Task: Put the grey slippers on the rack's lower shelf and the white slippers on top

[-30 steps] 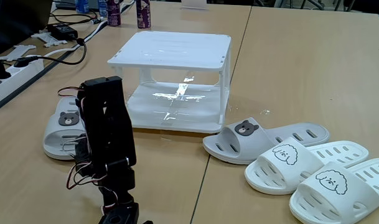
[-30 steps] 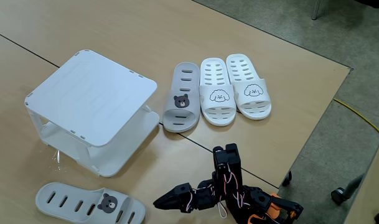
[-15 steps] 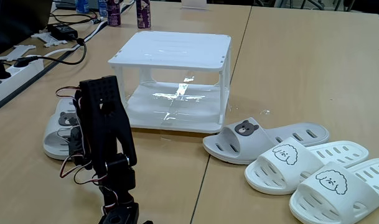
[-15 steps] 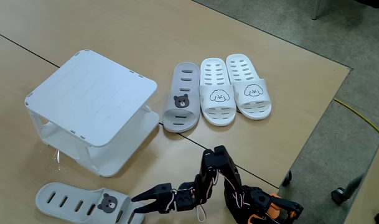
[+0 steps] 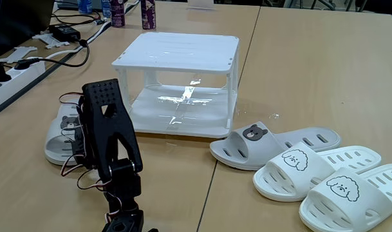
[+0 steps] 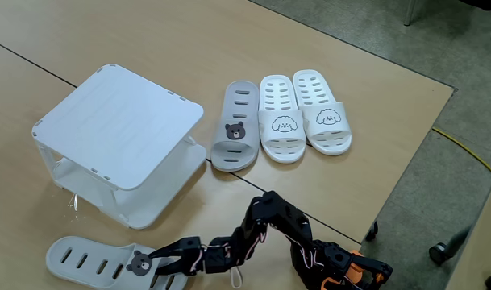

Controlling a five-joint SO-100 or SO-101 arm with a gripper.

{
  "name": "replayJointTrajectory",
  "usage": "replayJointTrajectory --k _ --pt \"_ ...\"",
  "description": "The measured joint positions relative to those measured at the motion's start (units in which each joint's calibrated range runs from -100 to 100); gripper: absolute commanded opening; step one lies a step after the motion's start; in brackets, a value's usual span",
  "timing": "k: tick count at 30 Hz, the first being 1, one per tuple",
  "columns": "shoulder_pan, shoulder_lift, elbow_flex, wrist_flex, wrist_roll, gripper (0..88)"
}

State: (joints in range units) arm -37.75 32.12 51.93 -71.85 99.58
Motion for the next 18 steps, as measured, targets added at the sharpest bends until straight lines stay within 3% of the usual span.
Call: replayJointTrajectory --k 9,11,13,18 --pt "-0.2 9.9 -19.4 6.9 0.0 22.7" --pt "0.5 11.3 -23.8 8.6 0.0 16.5" --pt "1.3 12.0 -27.0 10.4 0.0 2.3" --pt "1.9 12.2 -29.5 11.8 0.0 0.7"
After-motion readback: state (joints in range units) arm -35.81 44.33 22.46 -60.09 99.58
